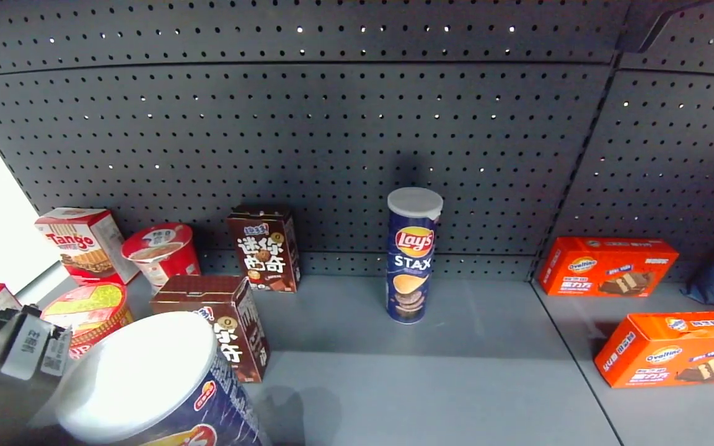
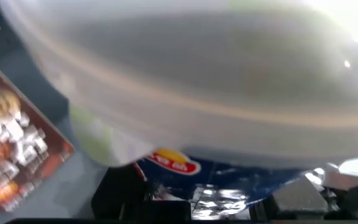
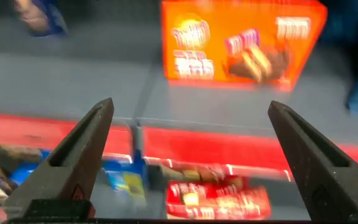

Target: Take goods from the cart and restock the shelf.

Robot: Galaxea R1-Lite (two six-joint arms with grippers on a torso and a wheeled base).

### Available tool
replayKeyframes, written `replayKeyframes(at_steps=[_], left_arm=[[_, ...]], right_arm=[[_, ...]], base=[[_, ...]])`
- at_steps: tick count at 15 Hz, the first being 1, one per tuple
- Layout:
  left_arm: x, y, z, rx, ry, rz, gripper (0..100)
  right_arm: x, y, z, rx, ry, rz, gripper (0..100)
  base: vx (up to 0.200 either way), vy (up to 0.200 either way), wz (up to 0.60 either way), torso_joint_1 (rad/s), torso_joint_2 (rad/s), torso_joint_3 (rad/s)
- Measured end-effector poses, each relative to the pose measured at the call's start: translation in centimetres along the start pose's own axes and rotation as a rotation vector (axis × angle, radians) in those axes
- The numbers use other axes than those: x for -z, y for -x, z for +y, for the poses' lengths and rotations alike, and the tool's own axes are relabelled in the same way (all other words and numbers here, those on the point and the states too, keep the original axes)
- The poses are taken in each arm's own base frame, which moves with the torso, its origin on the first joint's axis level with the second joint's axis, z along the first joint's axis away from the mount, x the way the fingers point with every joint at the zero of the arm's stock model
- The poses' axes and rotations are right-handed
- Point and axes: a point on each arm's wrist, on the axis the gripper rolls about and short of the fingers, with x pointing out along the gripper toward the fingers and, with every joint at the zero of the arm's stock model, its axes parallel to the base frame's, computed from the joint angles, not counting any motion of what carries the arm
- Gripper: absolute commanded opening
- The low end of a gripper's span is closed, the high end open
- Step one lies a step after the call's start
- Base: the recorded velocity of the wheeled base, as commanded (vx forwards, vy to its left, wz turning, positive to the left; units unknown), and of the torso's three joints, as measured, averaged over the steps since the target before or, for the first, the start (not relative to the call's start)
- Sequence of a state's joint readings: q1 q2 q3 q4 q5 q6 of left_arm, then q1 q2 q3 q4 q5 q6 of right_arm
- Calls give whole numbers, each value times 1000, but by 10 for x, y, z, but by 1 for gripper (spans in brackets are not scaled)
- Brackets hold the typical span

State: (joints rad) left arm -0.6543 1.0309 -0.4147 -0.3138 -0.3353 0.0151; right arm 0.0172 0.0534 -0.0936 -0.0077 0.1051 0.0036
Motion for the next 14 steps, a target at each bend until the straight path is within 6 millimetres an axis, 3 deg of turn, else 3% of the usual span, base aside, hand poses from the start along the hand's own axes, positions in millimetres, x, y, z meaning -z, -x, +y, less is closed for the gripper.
replayKeyframes(at_steps=[3, 6, 9, 14], left_arm=[[-8, -7, -1, 22, -11, 2, 0], [-5, -14, -2, 45, -7, 33, 0], [1, -22, 0, 58, 8, 73, 0], [7, -25, 1, 75, 18, 98, 0]], right_arm=[[-49, -10, 0, -158, 13, -2, 100], [-76, -35, 1, -358, 42, 83, 100], [-99, -74, 12, -504, 50, 170, 100], [-123, -158, 47, -626, 63, 180, 100]], base=[[0, 0, 0, 0, 0, 0], [0, 0, 0, 0, 0, 0], [0, 0, 0, 0, 0, 0], [0, 0, 0, 0, 0, 0]])
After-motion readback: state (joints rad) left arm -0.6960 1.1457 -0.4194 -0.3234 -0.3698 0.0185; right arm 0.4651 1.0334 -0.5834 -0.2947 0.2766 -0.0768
